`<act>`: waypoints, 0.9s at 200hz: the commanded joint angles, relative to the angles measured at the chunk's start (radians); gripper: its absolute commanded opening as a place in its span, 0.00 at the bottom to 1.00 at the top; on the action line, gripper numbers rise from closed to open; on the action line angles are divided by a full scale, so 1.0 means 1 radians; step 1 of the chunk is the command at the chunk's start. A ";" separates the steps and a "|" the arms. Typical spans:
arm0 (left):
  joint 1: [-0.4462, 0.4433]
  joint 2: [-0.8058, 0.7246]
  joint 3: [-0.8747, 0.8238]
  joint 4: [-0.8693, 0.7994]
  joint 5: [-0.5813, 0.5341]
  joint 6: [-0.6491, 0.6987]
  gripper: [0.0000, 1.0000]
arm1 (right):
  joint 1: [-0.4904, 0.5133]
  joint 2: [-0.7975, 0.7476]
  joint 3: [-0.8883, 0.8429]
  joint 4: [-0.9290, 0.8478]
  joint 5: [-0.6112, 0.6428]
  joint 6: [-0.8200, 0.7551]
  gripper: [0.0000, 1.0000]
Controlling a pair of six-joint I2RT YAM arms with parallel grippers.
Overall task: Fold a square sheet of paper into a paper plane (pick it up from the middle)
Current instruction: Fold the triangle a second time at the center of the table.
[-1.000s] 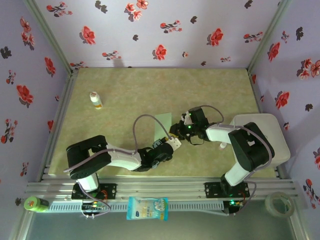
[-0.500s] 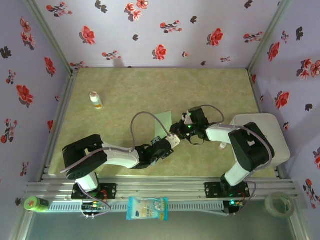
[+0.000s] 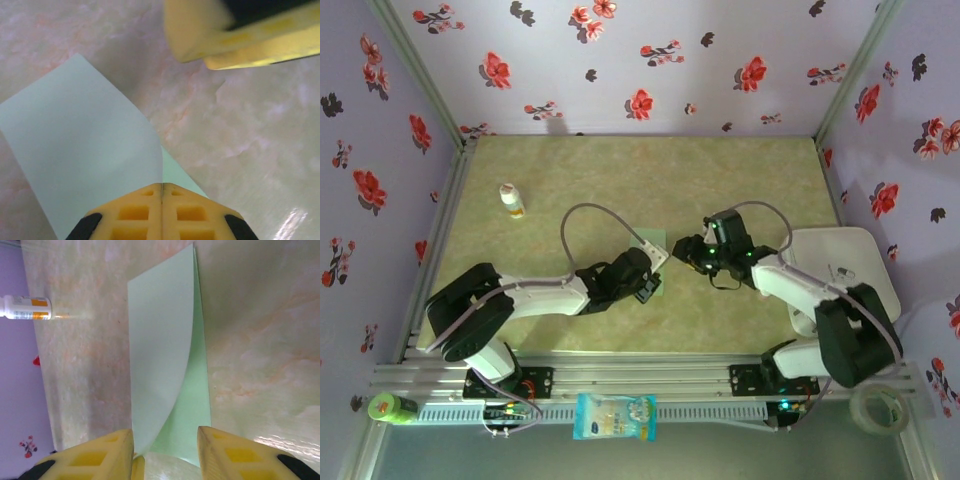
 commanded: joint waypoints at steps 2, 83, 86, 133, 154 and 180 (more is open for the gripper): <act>0.045 -0.011 0.033 -0.058 0.201 -0.121 0.00 | -0.004 -0.078 -0.060 -0.055 0.053 -0.043 0.37; 0.123 0.000 -0.005 -0.008 0.352 -0.231 0.00 | 0.035 -0.078 -0.097 -0.128 -0.091 -0.049 0.10; 0.123 0.000 -0.008 -0.005 0.354 -0.234 0.00 | 0.040 -0.082 -0.100 -0.134 -0.088 -0.047 0.10; 0.133 0.012 0.000 -0.022 0.367 -0.235 0.00 | 0.089 -0.058 -0.103 -0.136 -0.107 -0.065 0.05; 0.137 0.024 0.001 -0.017 0.367 -0.239 0.00 | 0.117 -0.007 -0.080 -0.115 -0.102 -0.058 0.01; 0.138 0.029 0.006 -0.017 0.373 -0.244 0.00 | 0.149 0.070 -0.023 -0.111 -0.082 -0.059 0.00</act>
